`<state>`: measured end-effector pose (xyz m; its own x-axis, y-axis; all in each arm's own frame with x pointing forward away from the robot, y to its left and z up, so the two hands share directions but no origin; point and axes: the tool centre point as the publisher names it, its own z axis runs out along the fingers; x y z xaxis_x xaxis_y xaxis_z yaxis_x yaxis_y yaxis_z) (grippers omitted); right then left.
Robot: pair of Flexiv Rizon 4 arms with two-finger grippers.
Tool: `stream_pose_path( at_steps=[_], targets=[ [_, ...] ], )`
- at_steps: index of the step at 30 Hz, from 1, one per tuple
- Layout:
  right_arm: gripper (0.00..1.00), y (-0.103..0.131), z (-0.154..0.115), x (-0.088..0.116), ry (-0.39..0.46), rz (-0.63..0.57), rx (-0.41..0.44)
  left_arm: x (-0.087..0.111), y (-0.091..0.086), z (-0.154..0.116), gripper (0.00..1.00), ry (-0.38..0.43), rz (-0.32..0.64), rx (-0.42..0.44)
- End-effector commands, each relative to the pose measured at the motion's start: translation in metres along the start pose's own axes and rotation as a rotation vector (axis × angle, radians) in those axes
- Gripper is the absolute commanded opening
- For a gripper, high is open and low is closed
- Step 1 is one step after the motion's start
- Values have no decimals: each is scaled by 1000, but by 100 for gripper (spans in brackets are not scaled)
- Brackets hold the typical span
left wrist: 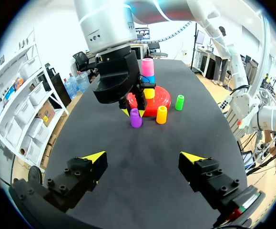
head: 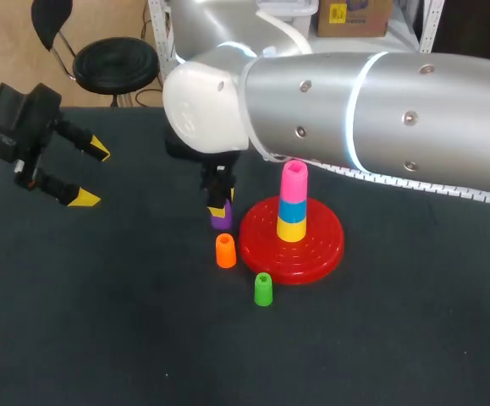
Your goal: Pick up and stack the cylinders on the red base in this order: pink,purple,orange,green
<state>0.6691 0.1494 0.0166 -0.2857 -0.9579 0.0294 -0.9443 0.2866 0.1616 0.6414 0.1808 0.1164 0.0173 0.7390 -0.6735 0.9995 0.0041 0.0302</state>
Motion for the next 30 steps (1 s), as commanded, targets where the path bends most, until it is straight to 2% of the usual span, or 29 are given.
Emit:
stream_pose_path(
  at_steps=[1,10,17,24,30],
  targets=[
    [0,-2,0,2,-7,7,2,0,-1,0,100,0,1,-2],
    [0,-4,-14,4,-12,8,42,0,-1,0,100,0,1,-2],
    [0,-8,-40,7,4,2,103,0,-1,0,100,0,1,-2],
    [0,-12,-94,21,2,10,195,0,-1,0,100,0,1,-2],
    [0,-12,-126,31,-7,21,241,0,-1,0,100,0,1,-2]
  ],
)
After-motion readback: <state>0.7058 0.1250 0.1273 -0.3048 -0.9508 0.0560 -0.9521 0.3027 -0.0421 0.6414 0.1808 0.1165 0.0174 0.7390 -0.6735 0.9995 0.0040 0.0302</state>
